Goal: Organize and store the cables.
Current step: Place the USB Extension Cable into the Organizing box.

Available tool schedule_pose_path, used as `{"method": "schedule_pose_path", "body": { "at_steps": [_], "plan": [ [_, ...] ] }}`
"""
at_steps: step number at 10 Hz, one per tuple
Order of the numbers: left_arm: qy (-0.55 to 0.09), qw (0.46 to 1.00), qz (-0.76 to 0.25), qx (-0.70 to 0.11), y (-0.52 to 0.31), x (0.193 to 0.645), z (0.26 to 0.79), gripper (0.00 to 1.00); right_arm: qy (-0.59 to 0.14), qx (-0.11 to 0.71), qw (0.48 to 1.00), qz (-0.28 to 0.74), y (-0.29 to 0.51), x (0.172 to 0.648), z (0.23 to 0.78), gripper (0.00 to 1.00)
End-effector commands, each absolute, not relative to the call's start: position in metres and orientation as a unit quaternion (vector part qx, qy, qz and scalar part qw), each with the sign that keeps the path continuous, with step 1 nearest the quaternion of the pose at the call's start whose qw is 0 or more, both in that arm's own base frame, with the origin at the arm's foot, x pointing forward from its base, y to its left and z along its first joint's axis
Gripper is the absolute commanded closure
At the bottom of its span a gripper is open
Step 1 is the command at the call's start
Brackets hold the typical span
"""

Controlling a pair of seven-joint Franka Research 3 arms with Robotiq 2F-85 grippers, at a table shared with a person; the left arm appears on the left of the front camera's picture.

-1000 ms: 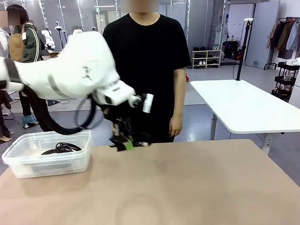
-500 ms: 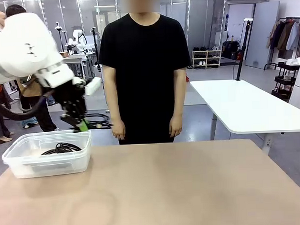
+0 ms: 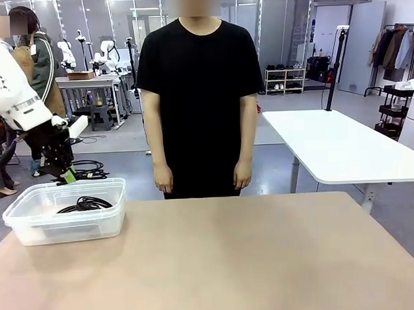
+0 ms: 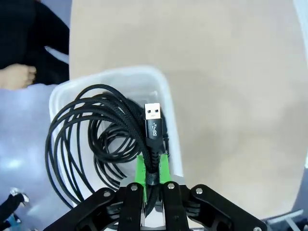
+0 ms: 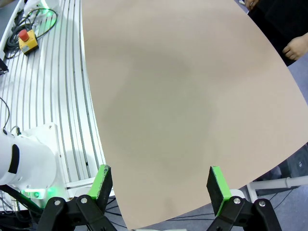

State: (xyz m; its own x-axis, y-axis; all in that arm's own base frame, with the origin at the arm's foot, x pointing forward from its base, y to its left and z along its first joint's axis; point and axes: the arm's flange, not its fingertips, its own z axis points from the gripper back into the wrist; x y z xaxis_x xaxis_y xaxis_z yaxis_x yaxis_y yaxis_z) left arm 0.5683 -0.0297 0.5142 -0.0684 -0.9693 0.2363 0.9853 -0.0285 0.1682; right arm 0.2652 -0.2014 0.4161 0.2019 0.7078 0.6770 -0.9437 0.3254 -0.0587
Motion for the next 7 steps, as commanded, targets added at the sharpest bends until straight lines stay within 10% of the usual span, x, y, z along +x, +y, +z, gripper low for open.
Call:
{"method": "schedule_pose_path", "body": {
  "at_steps": [1, 4, 7],
  "plan": [
    [-0.144, 0.708, -0.691, -0.024, -0.025, 0.598, 0.497, 1.00, -0.314, 0.191, 0.756, 0.542, -0.201, 0.266, 0.418, 0.00],
    [-0.136, 0.727, -0.671, -0.061, -0.011, 0.617, 0.467, 1.00, -0.314, 0.191, 0.756, 0.542, -0.201, 0.266, 0.418, 0.00],
    [-0.131, 0.740, -0.656, -0.068, -0.012, 0.619, 0.460, 0.57, -0.314, 0.191, 0.756, 0.542, -0.201, 0.266, 0.418, 0.00]
  ]
}}
